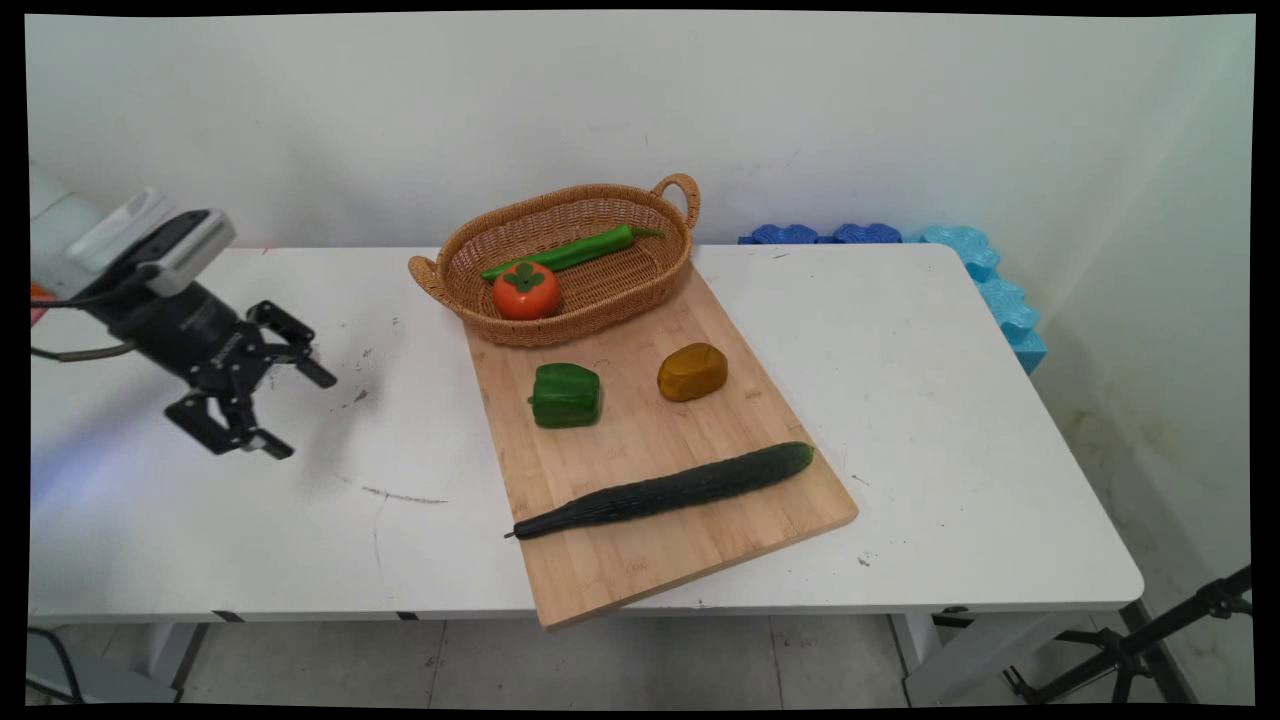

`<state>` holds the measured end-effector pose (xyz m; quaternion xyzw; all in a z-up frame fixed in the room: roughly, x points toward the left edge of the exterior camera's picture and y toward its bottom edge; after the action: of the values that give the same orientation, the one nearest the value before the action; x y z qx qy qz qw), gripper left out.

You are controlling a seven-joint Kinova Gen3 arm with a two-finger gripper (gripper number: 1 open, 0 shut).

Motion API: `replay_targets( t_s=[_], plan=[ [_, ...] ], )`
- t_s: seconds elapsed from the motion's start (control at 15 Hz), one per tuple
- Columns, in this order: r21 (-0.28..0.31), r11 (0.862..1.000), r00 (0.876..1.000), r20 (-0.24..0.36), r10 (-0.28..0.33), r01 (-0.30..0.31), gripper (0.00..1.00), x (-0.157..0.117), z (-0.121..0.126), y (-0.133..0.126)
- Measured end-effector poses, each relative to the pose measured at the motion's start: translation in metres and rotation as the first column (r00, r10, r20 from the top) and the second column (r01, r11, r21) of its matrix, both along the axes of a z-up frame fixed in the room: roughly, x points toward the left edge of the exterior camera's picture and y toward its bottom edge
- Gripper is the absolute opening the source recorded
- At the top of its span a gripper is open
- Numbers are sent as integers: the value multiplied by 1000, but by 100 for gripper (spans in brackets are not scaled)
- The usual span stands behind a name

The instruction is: Pick up the potato from the cutting board

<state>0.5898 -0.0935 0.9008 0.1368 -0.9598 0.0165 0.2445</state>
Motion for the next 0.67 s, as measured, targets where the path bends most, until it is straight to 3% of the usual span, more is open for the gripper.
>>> replay_targets(
  t_s=[0.33, 0.67],
  plan=[
    [-27, 997, 997, -2, 71, -71, 100, -53, 11, -23],
    [-46, 986, 987, -20, 160, -160, 100, -117, 18, -48]
  ],
)
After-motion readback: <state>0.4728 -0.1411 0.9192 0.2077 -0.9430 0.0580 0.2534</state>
